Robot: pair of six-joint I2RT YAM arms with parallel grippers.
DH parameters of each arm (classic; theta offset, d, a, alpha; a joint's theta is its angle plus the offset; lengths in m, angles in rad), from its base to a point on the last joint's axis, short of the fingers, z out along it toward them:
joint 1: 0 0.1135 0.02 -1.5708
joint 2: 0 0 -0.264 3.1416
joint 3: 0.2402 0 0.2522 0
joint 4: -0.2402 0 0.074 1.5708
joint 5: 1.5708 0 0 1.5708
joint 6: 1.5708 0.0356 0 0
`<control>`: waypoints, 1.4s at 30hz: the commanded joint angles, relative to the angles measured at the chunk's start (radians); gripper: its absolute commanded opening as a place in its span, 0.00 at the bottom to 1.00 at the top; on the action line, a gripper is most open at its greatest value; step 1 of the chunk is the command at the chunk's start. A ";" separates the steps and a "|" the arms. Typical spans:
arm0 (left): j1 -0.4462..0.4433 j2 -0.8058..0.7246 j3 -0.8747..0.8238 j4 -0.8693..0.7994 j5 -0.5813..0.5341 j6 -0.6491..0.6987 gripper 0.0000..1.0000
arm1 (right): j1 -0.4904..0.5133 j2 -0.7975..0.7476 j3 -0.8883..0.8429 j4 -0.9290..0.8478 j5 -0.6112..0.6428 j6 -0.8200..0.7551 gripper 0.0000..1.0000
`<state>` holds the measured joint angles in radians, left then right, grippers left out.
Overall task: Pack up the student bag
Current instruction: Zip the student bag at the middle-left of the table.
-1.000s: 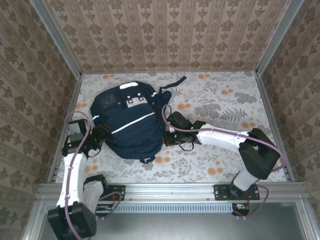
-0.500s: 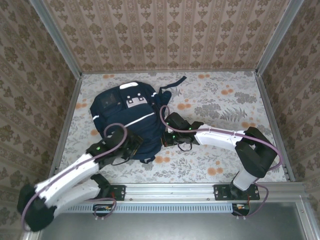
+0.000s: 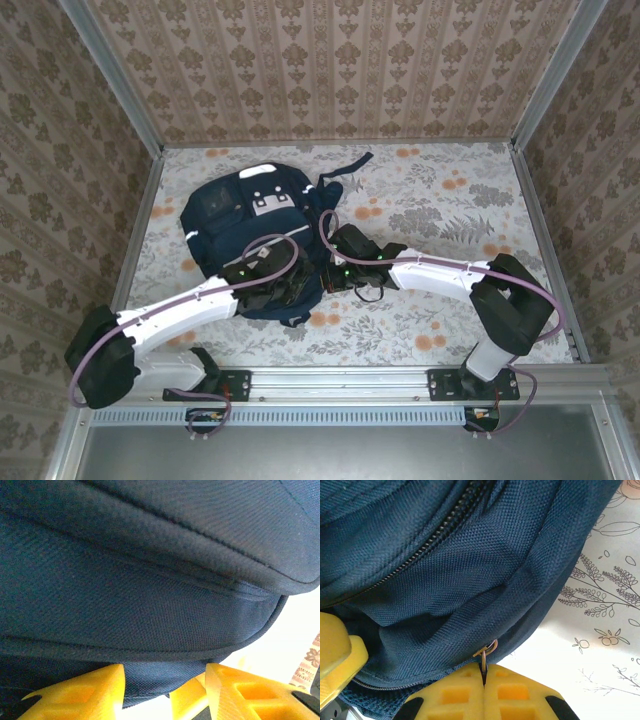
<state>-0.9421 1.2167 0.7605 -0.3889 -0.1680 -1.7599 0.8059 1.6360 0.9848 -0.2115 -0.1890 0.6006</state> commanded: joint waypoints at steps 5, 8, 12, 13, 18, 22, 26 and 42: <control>-0.060 -0.085 0.025 -0.130 -0.088 -0.190 0.47 | -0.001 0.020 0.026 0.020 -0.017 -0.018 0.00; -0.082 -0.088 0.014 -0.112 -0.088 -0.231 0.47 | -0.001 0.020 0.021 0.033 -0.023 -0.013 0.00; -0.084 -0.069 -0.016 -0.055 -0.079 -0.274 0.46 | -0.002 0.015 0.011 0.040 -0.024 -0.012 0.00; -0.084 -0.064 -0.024 -0.040 -0.072 -0.286 0.46 | -0.001 0.014 0.011 0.037 -0.026 -0.012 0.00; -0.095 -0.052 -0.035 -0.044 -0.067 -0.336 0.47 | -0.001 0.008 0.008 0.037 -0.021 -0.013 0.00; -0.102 -0.037 -0.057 -0.029 -0.064 -0.396 0.50 | -0.001 0.007 0.002 0.047 -0.023 -0.009 0.00; -0.103 -0.003 -0.097 0.044 -0.047 -0.452 0.52 | -0.001 0.004 -0.001 0.053 -0.023 -0.005 0.00; -0.073 -0.040 -0.108 -0.067 -0.136 -0.438 0.00 | -0.001 -0.004 0.002 0.040 -0.031 -0.013 0.00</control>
<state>-1.0260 1.2156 0.6670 -0.3450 -0.2604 -2.0949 0.8059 1.6451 0.9821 -0.1814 -0.1967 0.6010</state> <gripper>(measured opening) 0.050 0.038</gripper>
